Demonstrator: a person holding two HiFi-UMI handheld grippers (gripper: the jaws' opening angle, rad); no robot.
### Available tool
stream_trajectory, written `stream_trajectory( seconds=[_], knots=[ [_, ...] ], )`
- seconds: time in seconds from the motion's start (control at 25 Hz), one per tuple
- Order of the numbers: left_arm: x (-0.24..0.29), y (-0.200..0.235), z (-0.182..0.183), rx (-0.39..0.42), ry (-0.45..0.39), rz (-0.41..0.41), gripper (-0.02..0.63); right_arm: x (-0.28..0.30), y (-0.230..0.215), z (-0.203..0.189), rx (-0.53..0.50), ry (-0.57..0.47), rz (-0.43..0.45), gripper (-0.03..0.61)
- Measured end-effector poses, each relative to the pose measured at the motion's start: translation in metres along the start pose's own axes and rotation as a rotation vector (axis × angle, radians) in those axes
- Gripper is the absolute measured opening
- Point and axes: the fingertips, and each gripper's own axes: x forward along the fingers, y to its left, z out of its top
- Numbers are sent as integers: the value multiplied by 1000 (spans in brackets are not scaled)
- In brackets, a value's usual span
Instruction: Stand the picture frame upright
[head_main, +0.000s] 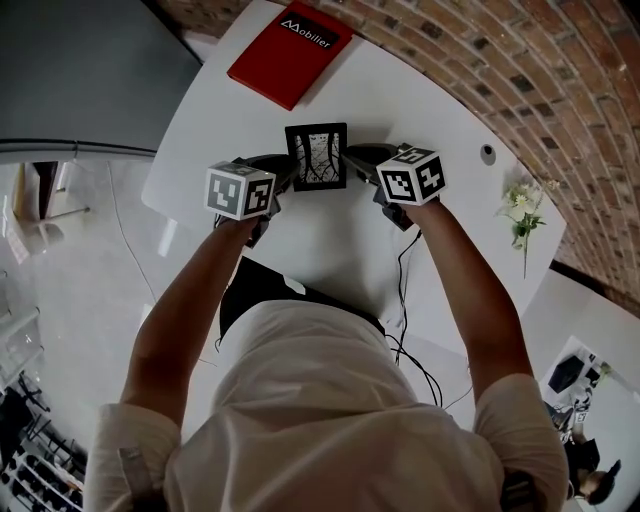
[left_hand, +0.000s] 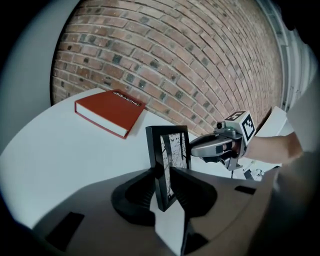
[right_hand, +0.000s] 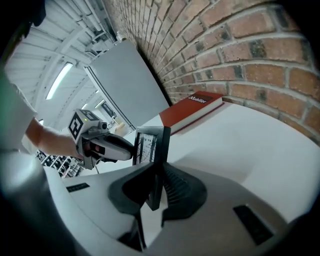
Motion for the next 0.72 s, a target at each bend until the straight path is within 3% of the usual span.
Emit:
stream_trajectory(
  seconds=[0.72],
  knots=[
    [-49,31,53,255,-82,113,66,21,21,65,-226,-109,-93,46]
  ],
)
